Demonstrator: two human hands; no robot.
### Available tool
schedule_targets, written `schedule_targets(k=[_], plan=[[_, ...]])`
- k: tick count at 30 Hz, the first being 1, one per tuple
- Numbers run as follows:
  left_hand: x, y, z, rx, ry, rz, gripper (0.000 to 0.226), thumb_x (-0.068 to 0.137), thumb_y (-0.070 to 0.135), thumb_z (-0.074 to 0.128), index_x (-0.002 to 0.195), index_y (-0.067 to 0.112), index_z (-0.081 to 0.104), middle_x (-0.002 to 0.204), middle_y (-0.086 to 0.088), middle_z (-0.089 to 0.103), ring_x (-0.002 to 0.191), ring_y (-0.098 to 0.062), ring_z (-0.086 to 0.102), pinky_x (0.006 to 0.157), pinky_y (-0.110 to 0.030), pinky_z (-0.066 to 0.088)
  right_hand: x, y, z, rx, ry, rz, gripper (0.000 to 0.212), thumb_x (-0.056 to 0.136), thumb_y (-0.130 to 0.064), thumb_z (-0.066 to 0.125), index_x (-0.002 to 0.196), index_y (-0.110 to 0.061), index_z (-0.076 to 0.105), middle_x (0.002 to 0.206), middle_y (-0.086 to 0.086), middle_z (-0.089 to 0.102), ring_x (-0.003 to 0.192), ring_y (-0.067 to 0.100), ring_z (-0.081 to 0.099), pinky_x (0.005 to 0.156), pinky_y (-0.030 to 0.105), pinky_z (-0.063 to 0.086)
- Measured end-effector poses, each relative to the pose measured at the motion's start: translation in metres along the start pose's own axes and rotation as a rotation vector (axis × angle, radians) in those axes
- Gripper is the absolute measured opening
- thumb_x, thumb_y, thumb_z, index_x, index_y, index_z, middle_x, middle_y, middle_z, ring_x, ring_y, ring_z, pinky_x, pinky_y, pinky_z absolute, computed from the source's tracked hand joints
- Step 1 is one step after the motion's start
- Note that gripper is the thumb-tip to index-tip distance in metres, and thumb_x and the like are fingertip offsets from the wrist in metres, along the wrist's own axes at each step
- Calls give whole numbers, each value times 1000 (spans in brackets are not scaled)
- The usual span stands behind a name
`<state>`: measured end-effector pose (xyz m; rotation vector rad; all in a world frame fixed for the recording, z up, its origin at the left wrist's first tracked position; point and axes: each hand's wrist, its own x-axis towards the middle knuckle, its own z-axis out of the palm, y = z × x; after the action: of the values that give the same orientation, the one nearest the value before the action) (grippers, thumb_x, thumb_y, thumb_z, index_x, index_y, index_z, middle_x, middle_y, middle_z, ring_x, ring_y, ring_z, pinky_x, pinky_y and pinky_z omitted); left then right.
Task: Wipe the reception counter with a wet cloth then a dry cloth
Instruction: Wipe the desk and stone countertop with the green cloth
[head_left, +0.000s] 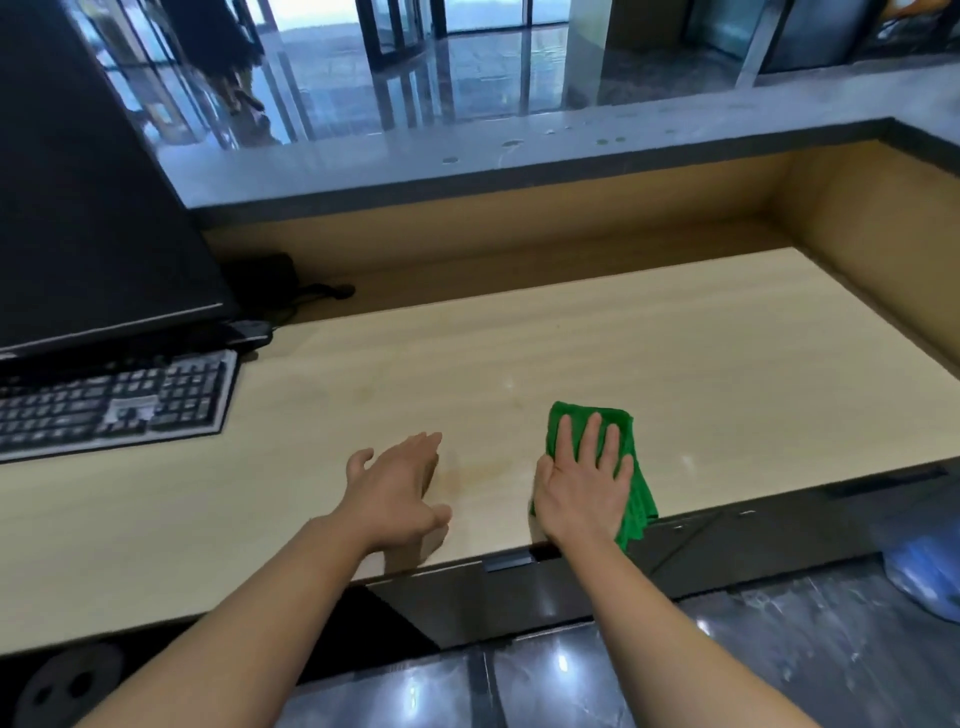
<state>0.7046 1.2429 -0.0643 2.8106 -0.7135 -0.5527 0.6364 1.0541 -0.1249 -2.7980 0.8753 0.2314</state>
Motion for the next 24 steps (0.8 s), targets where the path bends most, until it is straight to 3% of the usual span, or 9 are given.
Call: schedule_targets(k=[5,12,16,19,24], plan=[[-39,-66,-4,-11,36,-196,94,72,40,68,152,28,19,152,10,31,141,-9,25,114,-40,9,-34,-76,15,13,-29,-153,59,104,-39,12,153,-21,-15,160,12,-21,148,32,-17,119,50,-5],[-55,-107,2,22,36,-298,108,61,38,68,152,22,12,128,13,47,128,-8,41,111,-42,10,-65,-155,38,-108,-108,-620,58,105,-39,15,154,-24,-12,159,9,-24,146,31,-22,119,52,-8],[-48,-114,-4,56,31,-326,87,63,33,70,139,22,31,101,14,50,108,-12,54,103,-40,15,-38,-145,32,-136,-108,-743,57,102,-43,14,154,-32,-5,159,1,-21,148,25,-17,120,47,-6],[-43,-113,-5,59,0,-335,69,62,29,70,124,23,41,101,11,58,89,-11,53,100,-40,15,-1,-110,17,-142,-45,-631,58,103,-46,20,155,-34,-2,162,1,-13,150,22,-12,121,44,1],[-41,-113,1,146,-43,-297,40,66,33,66,97,25,43,99,11,49,96,-9,51,100,-42,17,48,-25,-10,-106,27,-241,58,103,-46,20,156,-31,1,163,4,-7,150,22,-6,121,41,6]])
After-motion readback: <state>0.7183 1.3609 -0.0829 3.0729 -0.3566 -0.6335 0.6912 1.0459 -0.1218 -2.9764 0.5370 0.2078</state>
